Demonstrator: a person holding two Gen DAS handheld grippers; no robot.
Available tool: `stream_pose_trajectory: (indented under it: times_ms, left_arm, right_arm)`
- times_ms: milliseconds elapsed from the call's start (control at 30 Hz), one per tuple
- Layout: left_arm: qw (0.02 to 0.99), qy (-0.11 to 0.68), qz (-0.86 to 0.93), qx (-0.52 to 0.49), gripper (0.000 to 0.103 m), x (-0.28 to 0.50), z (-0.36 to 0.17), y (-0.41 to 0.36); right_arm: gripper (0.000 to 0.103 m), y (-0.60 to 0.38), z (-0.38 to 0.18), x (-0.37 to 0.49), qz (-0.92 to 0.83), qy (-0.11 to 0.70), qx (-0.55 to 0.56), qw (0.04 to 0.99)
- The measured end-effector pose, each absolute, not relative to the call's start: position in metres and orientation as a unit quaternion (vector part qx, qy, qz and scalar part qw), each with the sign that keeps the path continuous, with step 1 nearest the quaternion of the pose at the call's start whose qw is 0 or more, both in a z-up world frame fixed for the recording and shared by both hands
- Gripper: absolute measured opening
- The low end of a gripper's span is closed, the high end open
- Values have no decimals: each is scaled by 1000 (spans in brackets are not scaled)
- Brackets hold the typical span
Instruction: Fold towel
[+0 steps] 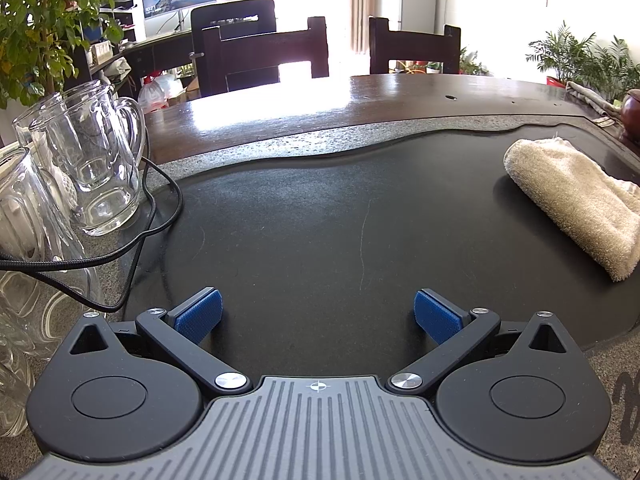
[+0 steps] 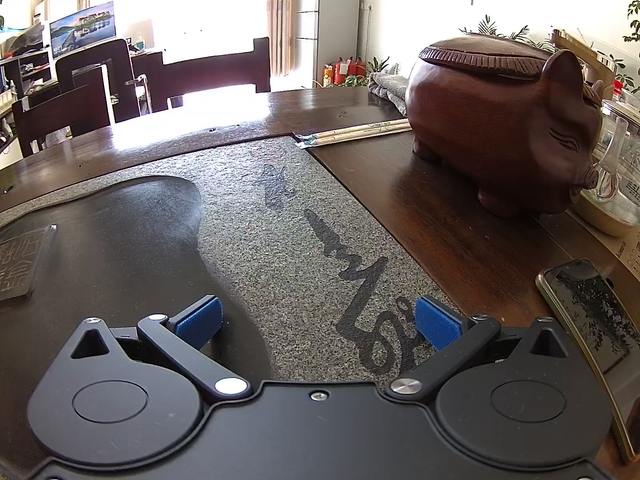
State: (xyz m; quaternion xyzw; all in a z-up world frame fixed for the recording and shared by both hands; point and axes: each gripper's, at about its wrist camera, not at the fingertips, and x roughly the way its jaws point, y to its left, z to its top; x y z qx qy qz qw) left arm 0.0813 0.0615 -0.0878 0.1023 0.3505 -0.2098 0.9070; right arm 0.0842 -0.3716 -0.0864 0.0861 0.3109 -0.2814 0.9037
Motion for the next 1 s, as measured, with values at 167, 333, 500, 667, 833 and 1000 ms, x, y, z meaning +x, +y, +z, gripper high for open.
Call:
stream_pose_trajectory:
  times_ms: [167, 333, 500, 667, 833, 1000]
  left_arm:
    - [907, 350, -210, 102, 103, 81, -88, 61]
    - [907, 350, -210, 102, 103, 81, -88, 60]
    - [907, 350, -210, 103, 103, 81, -87, 62]
    - [907, 350, -210, 102, 103, 81, -88, 61]
    - [907, 350, -210, 103, 103, 80, -87, 63]
    - [907, 350, -210, 103, 103, 80, -87, 62]
  right_arm:
    - [103, -372, -86, 84, -281, 311, 86, 904]
    - [103, -372, -86, 84, -281, 311, 86, 904]
    - [103, -372, -86, 84, -281, 311, 86, 904]
    - [103, -370, -87, 85, -286, 310, 89, 902]
    - [103, -356, -87, 83, -314, 308, 98, 893]
    - [103, -326, -89, 80, -363, 304, 112, 874]
